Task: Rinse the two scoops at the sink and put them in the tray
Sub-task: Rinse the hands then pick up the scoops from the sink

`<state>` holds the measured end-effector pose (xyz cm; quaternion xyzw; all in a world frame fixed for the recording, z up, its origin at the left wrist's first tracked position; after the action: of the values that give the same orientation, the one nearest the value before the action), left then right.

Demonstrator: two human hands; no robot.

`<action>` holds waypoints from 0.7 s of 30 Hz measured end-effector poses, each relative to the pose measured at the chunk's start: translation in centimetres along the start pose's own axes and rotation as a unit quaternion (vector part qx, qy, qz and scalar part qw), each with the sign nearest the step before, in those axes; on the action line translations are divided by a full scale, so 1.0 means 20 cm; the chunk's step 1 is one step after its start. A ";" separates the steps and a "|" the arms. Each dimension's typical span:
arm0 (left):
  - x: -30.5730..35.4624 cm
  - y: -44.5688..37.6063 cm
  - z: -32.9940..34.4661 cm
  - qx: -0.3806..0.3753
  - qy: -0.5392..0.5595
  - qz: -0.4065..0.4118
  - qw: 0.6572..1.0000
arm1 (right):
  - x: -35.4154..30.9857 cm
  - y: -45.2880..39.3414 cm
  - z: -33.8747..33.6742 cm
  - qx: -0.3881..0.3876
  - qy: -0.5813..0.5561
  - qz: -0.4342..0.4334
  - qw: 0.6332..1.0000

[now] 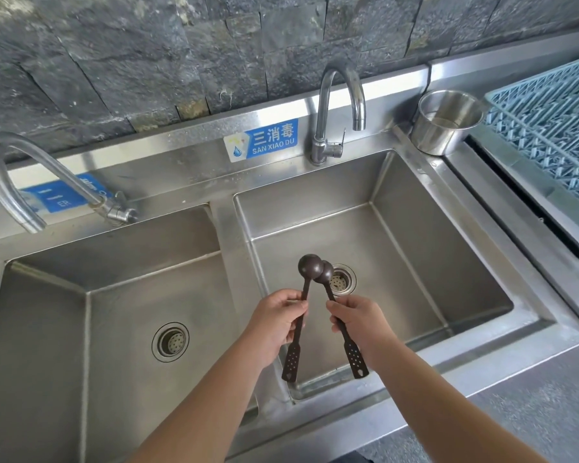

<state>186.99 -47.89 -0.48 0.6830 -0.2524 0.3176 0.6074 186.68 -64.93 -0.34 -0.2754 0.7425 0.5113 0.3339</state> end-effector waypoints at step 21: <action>-0.56 0.96 -0.06 -0.282 -0.211 0.076 0.933 | 0.80 1.48 -0.24 0.263 -0.319 0.004 0.911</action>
<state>165.39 -49.71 4.14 0.5133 -0.5056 0.1269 0.6818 153.52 -60.85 5.43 0.0031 0.7047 0.3598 0.6115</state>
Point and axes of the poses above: each hand's wrist, its own y-axis away from the middle knuckle, its own z-axis out of the palm, x = y × z, the point moved 10 cm from there along -y, towards the middle knuckle, and after that the axes turned 13 degrees about x, right-handed, at the moved point
